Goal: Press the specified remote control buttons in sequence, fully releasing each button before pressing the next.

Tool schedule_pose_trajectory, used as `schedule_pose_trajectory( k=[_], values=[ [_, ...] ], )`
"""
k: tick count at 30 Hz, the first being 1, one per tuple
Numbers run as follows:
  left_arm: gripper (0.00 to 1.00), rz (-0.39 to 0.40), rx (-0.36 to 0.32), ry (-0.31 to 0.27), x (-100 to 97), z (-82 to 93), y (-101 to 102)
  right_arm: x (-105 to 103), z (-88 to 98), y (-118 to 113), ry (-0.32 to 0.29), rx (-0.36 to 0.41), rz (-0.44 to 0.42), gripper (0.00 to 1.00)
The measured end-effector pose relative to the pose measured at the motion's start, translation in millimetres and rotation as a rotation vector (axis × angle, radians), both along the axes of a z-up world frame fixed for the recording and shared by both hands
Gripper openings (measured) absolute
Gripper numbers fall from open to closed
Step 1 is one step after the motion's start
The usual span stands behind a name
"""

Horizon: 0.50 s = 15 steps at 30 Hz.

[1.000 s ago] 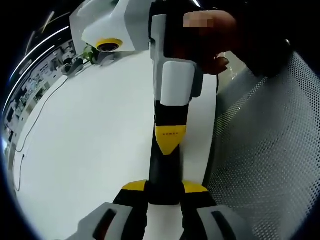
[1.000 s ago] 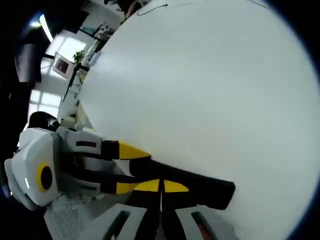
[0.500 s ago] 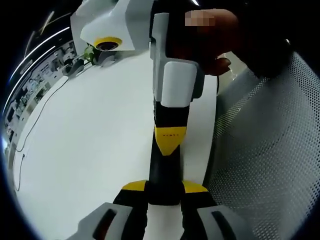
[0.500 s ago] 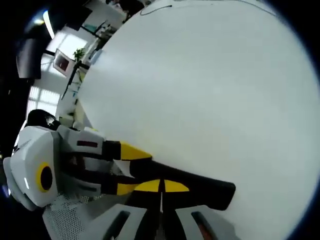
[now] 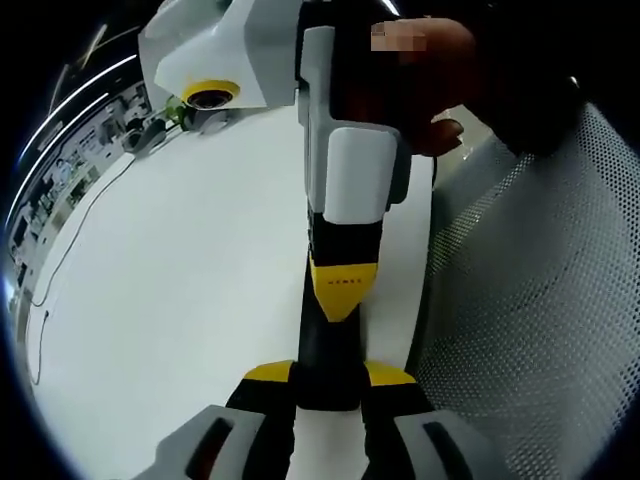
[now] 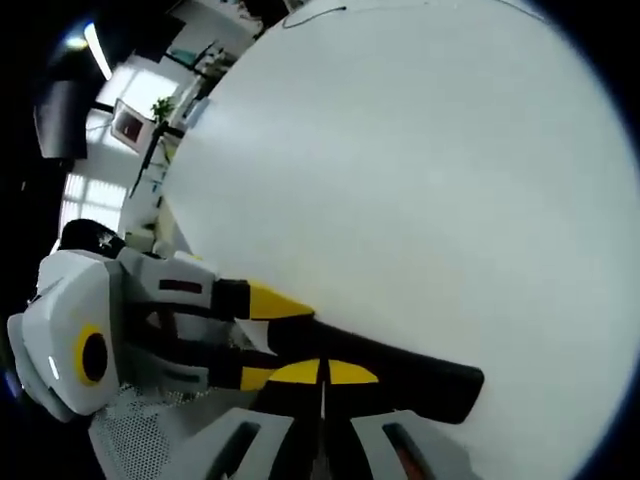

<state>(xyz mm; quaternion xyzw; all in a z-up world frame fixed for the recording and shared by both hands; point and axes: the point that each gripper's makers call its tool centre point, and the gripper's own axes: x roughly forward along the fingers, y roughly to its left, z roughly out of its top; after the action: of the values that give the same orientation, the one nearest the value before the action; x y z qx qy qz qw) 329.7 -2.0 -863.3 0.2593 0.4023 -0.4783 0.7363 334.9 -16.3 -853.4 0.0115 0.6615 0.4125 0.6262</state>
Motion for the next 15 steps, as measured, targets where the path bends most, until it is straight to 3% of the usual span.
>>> schedule_pose_trajectory(
  k=[15],
  values=[
    [0.25, 0.006, 0.003, 0.001, -0.4, 0.1, 0.4, 2.9, -1.1, 3.8, -0.053, -0.021, 0.019, 0.00]
  ],
)
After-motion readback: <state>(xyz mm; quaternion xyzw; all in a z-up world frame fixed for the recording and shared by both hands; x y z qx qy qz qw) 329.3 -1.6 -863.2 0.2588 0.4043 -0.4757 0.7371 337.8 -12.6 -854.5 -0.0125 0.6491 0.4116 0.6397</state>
